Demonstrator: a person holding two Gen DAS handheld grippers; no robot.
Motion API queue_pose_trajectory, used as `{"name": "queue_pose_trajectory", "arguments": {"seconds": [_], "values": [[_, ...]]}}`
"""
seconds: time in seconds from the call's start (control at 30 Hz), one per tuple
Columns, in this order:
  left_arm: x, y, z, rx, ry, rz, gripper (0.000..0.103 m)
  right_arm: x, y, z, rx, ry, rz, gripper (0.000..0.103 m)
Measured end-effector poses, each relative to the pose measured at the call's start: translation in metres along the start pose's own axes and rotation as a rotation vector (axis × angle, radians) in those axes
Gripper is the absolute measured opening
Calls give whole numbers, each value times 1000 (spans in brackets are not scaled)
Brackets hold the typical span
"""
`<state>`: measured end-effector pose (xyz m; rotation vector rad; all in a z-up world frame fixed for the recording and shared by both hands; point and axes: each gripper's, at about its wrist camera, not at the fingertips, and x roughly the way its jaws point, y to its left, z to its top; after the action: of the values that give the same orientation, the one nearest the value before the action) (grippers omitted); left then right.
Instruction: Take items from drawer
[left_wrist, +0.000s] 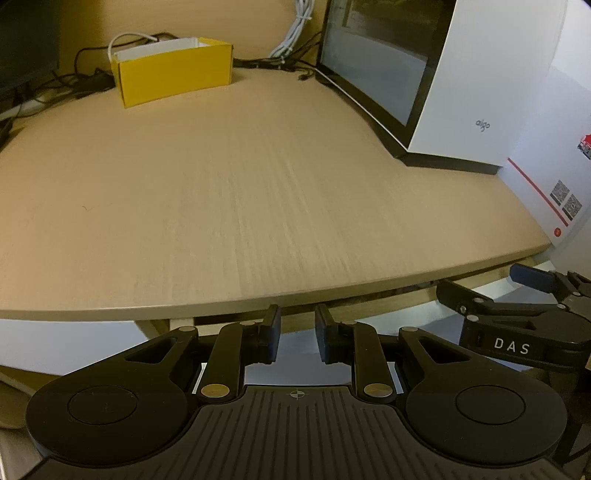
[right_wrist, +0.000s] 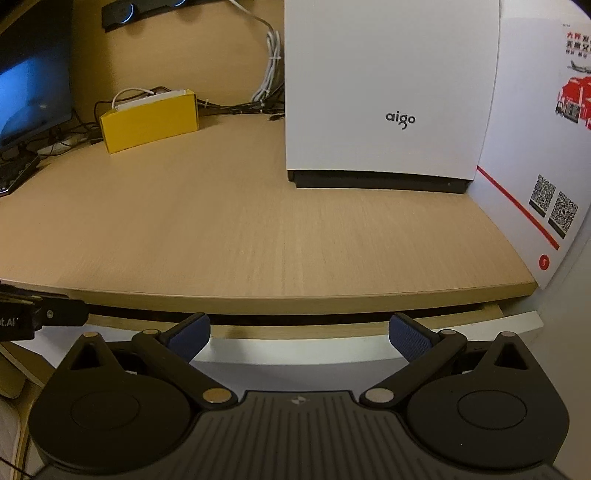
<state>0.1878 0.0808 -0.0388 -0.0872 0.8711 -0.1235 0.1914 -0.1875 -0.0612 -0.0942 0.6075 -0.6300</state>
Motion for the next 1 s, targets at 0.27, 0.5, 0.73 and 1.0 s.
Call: {"name": "queue_pose_trajectory", "arguments": {"seconds": [0.27,0.5,0.73,1.0], "values": [[7,-5,0,6,15,-7,23,12,2,4,23,10,11,103],[10,0,3,-26,40,-41,23,18,10,1,-11,36,-10,103],[12,3,0,-49,77,-47,23,21,11,1,1,90,-25,103],[0,-1,-14,-33,102,-53,22,2,11,-13,2,100,-26,103]]}}
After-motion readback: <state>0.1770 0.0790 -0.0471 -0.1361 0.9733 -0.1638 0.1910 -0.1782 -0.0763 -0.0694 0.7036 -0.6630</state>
